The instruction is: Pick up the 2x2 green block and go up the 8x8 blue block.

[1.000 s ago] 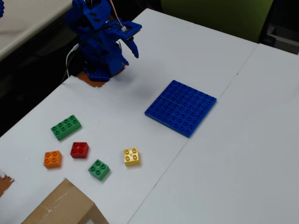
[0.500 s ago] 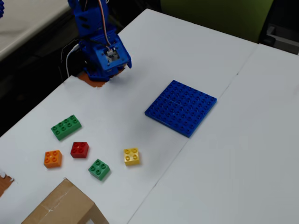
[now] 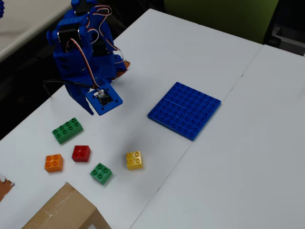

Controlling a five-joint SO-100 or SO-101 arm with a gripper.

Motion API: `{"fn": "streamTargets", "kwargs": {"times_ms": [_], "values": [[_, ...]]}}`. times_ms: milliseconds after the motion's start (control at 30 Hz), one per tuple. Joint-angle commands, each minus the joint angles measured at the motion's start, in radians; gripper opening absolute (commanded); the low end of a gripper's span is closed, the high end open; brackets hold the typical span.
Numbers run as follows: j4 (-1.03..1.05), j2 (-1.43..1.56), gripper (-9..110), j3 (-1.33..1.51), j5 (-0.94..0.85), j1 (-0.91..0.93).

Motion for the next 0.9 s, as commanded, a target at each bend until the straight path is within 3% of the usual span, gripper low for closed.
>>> {"fn": "streamTargets", "kwargs": {"times_ms": [0, 367, 667, 867], "values": [[-0.005, -0.089, 26, -0.158, -0.038, 0.017], [-0.081, -0.451, 27, -0.505, -0.084, 0.012], [-0.195, -0.598, 28, -0.592, -0.324, 0.058], [-0.256, -0.649, 29, -0.632, -0.393, 0.089]]}}
